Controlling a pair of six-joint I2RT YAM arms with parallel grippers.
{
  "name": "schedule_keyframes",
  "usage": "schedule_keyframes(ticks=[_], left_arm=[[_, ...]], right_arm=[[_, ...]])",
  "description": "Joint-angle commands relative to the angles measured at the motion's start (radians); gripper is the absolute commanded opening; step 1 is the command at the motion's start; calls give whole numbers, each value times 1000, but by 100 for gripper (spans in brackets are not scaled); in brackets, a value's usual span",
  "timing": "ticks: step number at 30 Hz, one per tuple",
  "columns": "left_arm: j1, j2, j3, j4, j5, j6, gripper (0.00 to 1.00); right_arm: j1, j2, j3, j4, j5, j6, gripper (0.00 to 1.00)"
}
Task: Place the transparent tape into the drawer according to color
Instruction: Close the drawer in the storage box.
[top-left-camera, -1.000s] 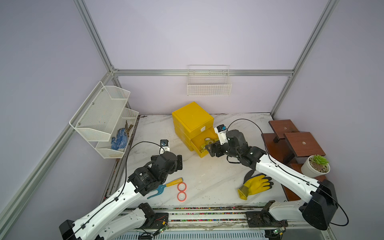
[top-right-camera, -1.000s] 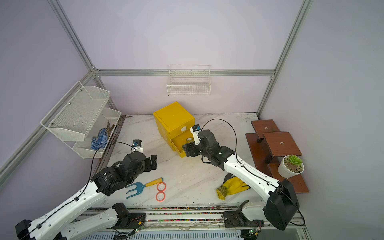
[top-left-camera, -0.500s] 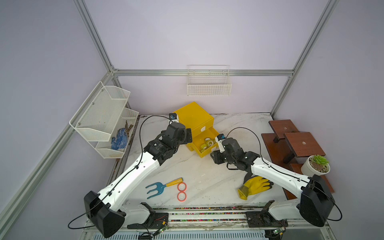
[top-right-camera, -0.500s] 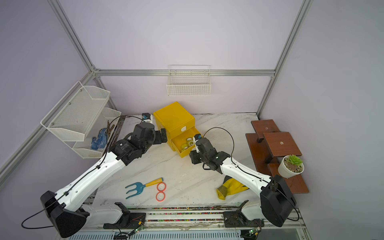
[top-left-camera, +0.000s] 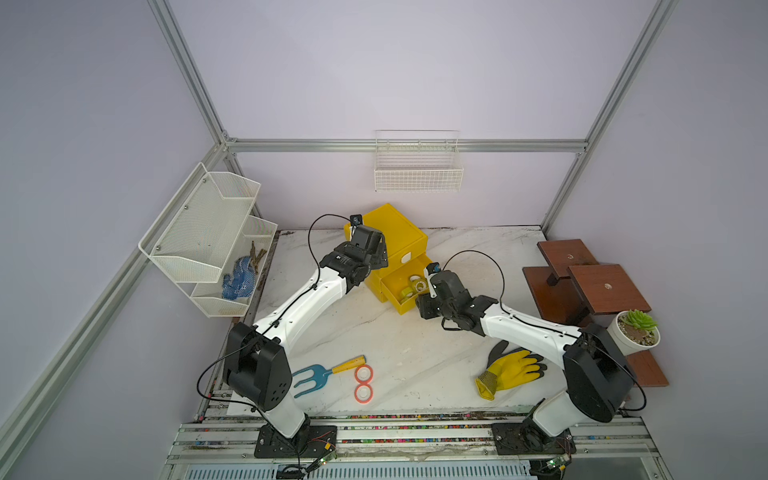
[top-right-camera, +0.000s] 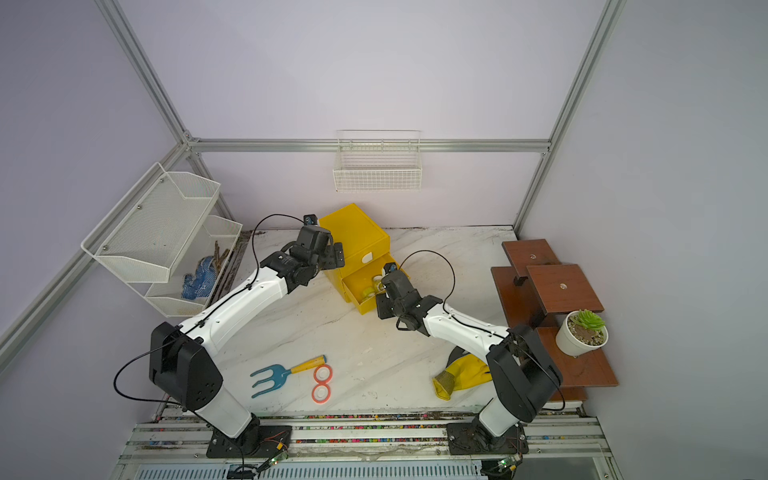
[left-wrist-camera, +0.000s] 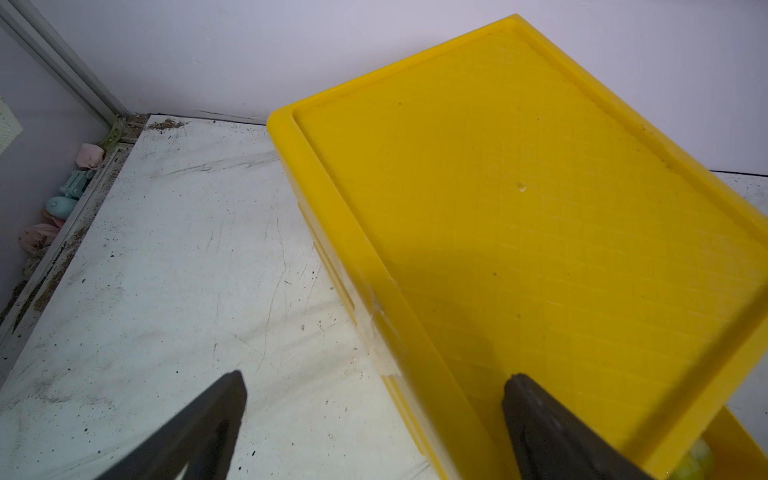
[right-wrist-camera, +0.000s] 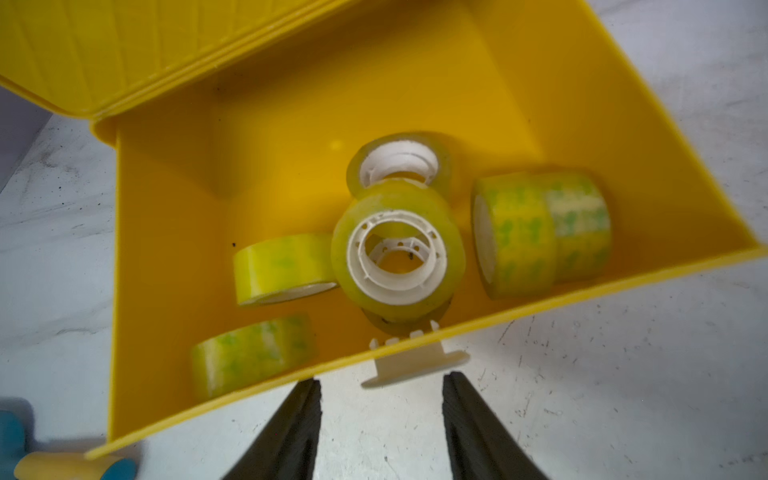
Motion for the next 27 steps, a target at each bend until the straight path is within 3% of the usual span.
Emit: schedule_keyframes(ticks=[1, 10, 17, 27], left_arm=[[10, 21, 1, -29, 27, 0, 100], [11, 25, -29, -31, 46, -3, 100], [11, 38, -29, -35, 65, -1, 100], [11, 49, -29, -48, 88, -20, 100]], right_arm=[[-13, 50, 48, 164, -2, -6, 52], [-17, 196, 142, 365, -23, 31, 53], [-17, 299, 233, 390, -4, 57, 52], [-18, 235, 137, 464, -23, 82, 61]])
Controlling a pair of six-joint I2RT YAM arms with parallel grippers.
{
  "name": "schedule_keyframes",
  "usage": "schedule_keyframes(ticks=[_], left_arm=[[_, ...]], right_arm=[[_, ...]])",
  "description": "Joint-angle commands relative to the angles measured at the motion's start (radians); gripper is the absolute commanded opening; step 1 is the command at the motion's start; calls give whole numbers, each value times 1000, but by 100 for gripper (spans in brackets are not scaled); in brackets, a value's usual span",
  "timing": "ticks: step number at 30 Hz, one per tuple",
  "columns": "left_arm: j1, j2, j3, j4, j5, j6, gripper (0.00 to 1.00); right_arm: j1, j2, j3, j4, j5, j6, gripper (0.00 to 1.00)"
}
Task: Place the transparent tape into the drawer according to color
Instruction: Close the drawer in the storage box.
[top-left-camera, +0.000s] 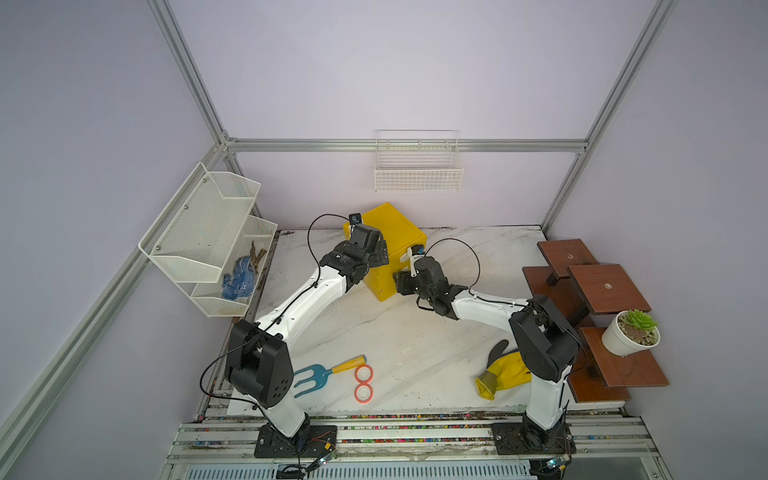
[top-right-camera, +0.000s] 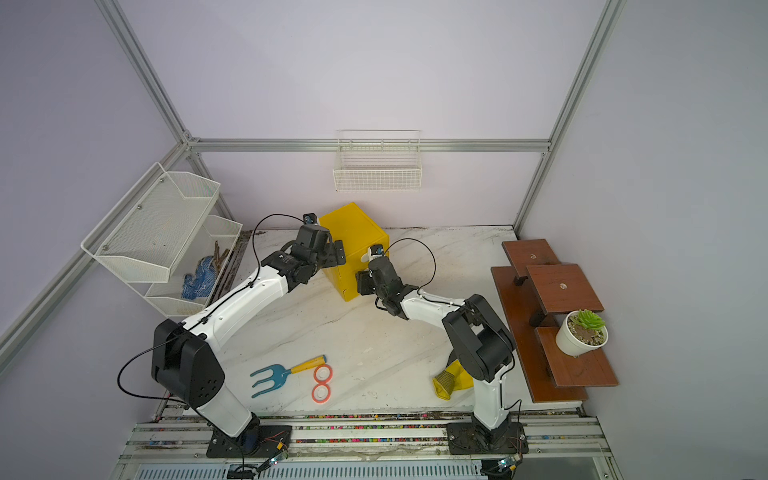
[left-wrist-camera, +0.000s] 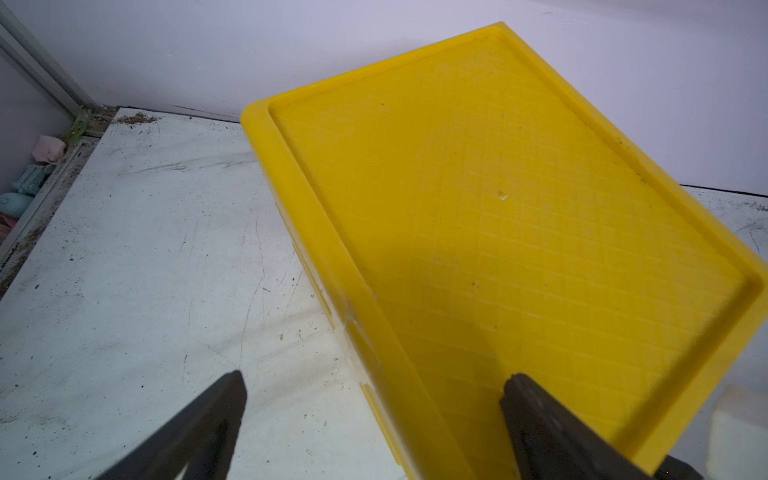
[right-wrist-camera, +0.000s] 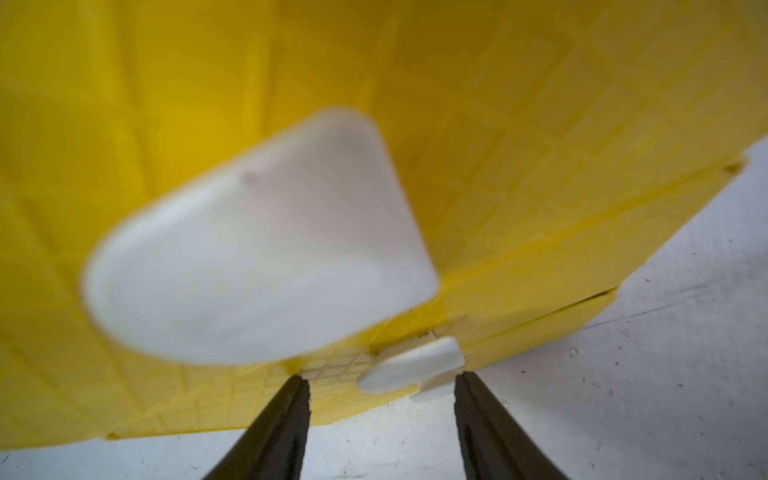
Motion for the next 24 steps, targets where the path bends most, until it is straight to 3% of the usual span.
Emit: schedule_keyframes(ticks=[1, 6, 9, 14, 24], left_arm=[[0, 31, -24, -93, 31, -2, 100], [0, 26, -22, -93, 52, -9, 100], [0, 28, -25, -92, 43, -10, 100], [0, 32, -28, -95, 37, -9, 100], [0, 44, -25, -96, 48, -9, 100]], right_arm=[[-5, -81, -68, 87, -1, 43, 61], [-23, -130, -202, 143, -20, 207, 63], [-56, -81, -169, 68, -74, 330, 65], [-104, 11, -134, 136, -208, 445, 63], [-108, 91, -69, 144, -217, 474, 59]])
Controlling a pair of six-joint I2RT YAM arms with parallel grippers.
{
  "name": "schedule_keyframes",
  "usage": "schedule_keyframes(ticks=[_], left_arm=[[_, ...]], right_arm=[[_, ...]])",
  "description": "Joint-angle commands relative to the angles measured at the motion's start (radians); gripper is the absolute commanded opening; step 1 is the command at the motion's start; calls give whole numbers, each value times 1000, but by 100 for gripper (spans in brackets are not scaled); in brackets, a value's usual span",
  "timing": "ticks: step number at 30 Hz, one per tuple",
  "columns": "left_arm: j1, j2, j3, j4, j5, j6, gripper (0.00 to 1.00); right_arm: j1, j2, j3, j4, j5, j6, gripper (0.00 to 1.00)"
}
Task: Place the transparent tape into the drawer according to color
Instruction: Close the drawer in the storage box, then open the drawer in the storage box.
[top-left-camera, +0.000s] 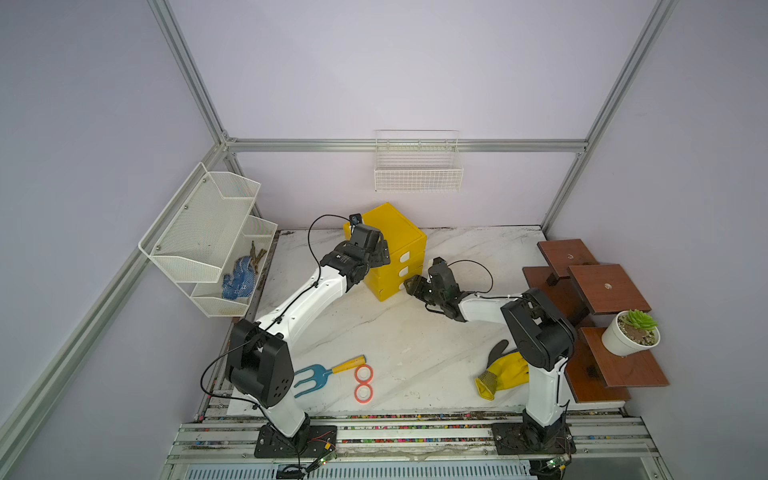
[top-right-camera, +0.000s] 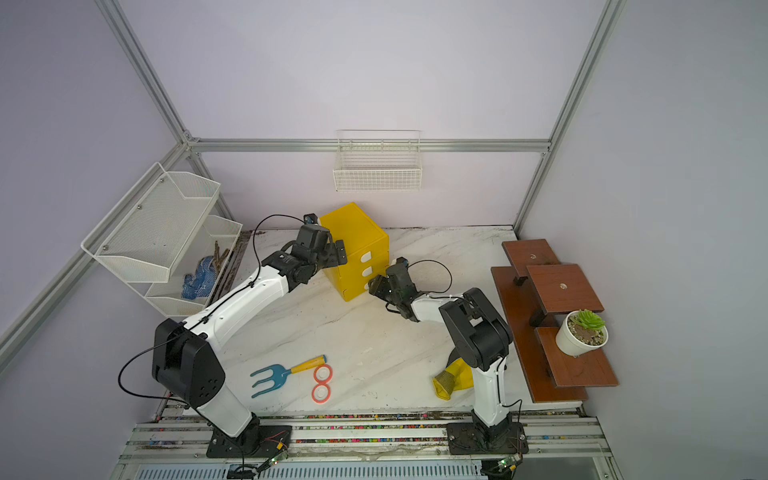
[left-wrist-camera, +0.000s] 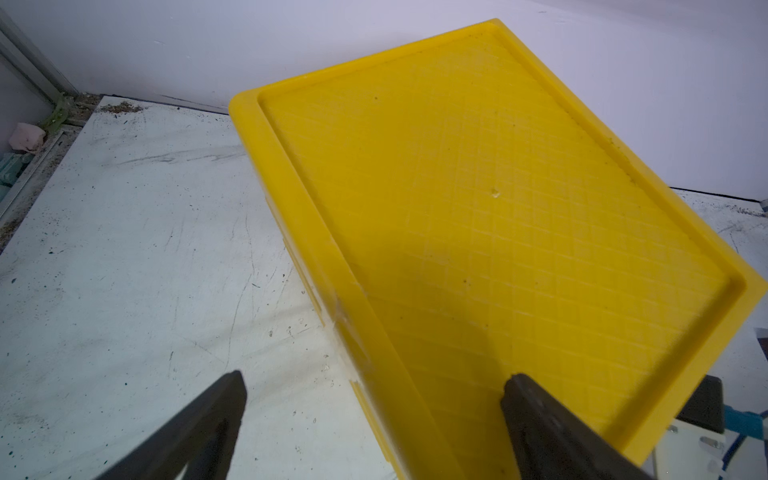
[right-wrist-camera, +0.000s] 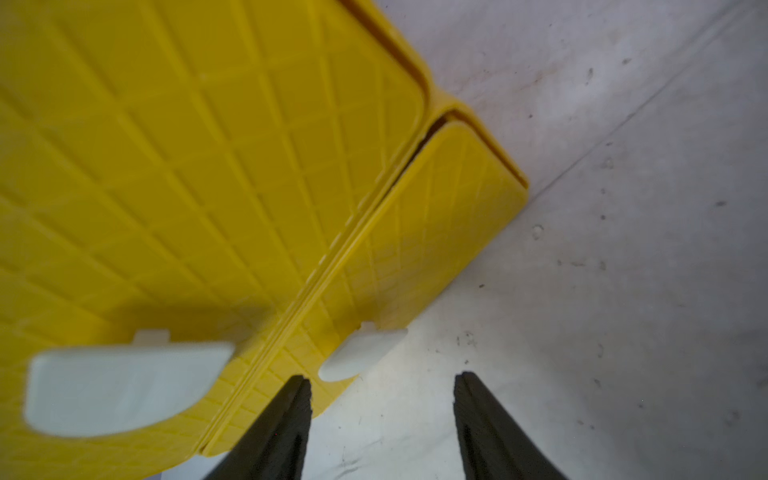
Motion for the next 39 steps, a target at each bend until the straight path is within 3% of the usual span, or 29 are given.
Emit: schedule_keyframes(ticks=[1, 8, 17, 27, 39], left_arm=[[0, 45, -25, -96, 31, 12, 100], [0, 51, -24, -97, 42, 11, 100], [0, 56, -27, -97, 65, 13, 100], [0, 56, -20, -101, 48, 10, 100], [0, 83, 8, -105, 53, 7, 100]], right_arm=[[2, 11, 23, 55, -16, 23, 59], [4, 40, 61, 35, -1, 35, 59], [7, 71, 106, -53, 60, 84, 50], [11, 70, 176, -322, 76, 80, 45], [3, -54, 28, -478, 48, -2, 46]])
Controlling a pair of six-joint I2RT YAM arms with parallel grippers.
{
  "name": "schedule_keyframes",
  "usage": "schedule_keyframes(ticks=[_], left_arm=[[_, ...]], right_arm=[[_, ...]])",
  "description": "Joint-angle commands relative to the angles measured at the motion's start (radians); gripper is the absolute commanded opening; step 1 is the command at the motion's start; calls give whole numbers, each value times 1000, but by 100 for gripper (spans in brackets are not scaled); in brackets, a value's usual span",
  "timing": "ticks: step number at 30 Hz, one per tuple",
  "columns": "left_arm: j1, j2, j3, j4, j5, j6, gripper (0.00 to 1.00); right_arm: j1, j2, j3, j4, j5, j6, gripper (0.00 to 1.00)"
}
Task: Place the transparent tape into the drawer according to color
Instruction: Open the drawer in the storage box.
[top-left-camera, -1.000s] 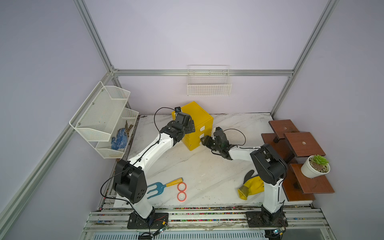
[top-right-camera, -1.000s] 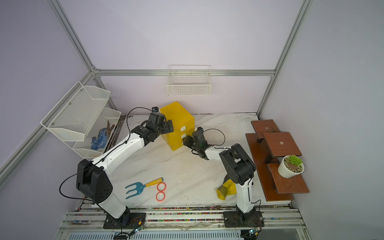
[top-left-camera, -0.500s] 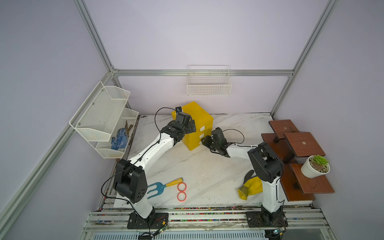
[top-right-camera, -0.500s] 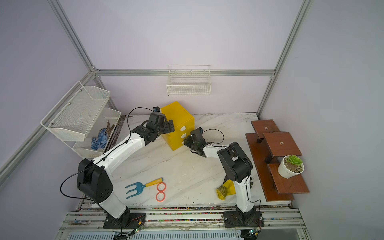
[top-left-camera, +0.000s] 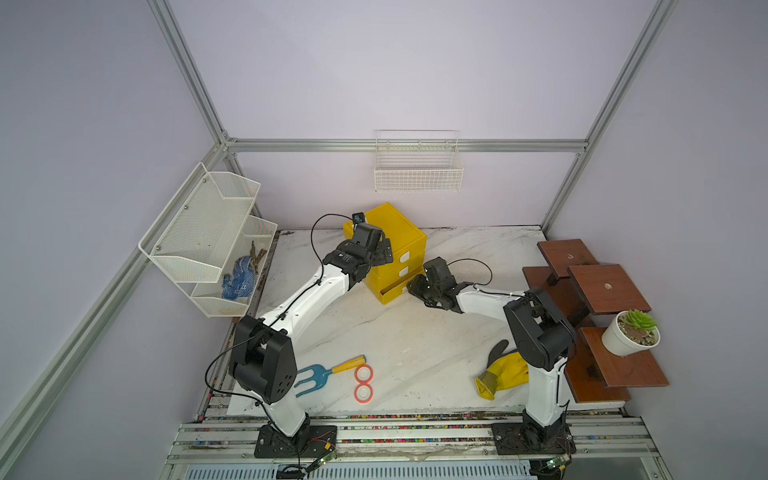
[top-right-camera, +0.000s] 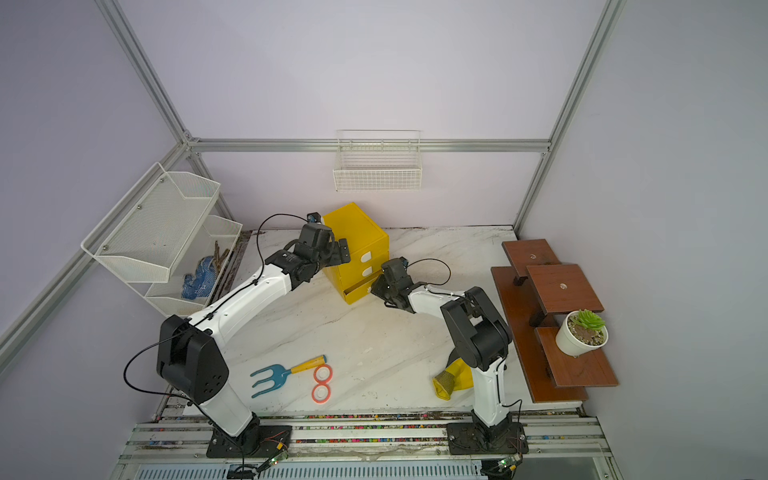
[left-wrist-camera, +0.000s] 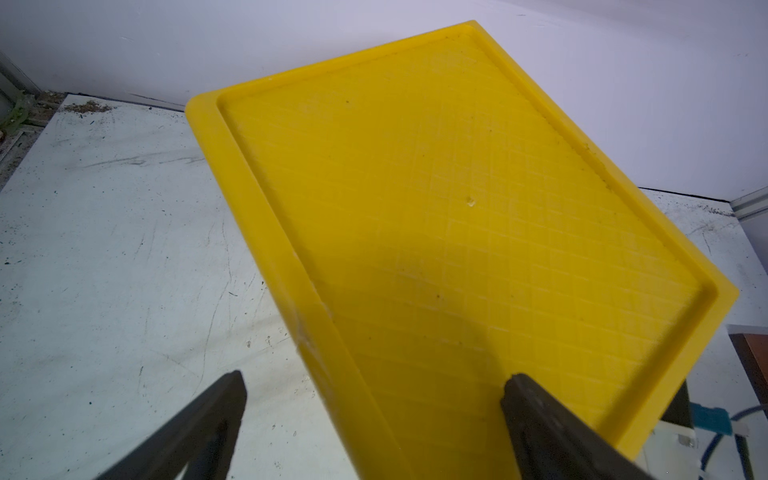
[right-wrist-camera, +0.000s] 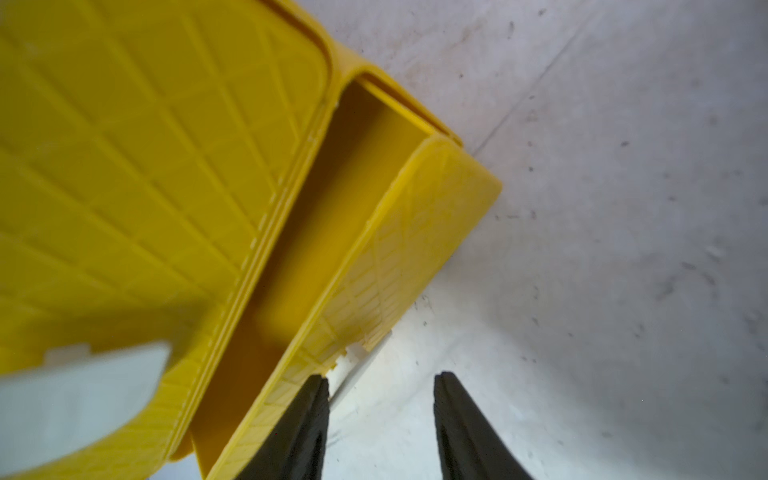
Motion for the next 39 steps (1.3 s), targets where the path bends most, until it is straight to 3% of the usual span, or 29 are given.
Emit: schedule_keyframes(ticks=[1, 15, 21, 22, 26, 29, 33, 39], left_arm=[[0, 48, -15, -131, 16, 8, 100], [0, 59, -8, -136, 21, 13, 100], [0, 54, 12, -141, 48, 16, 100], [0, 48, 19, -143, 60, 20, 100], [0, 19, 51, -140, 103, 32, 100], [-3, -15, 69, -140, 131, 30, 100], [-14, -94, 48, -136, 141, 27, 100], [-26, -326, -98, -119, 110, 28, 100]], right_arm=[[-3, -27, -54, -177, 1, -42, 45], [-7, -215, -193, -248, 41, -49, 47], [-6, -282, -179, -180, 24, -103, 64], [-6, -300, -174, -178, 27, -116, 72], [-1, -394, -179, -176, 51, -163, 79], [3, -476, -189, -194, 46, -220, 79], [19, -526, -200, -210, -62, -326, 79], [121, -505, -190, -290, -141, -481, 79]])
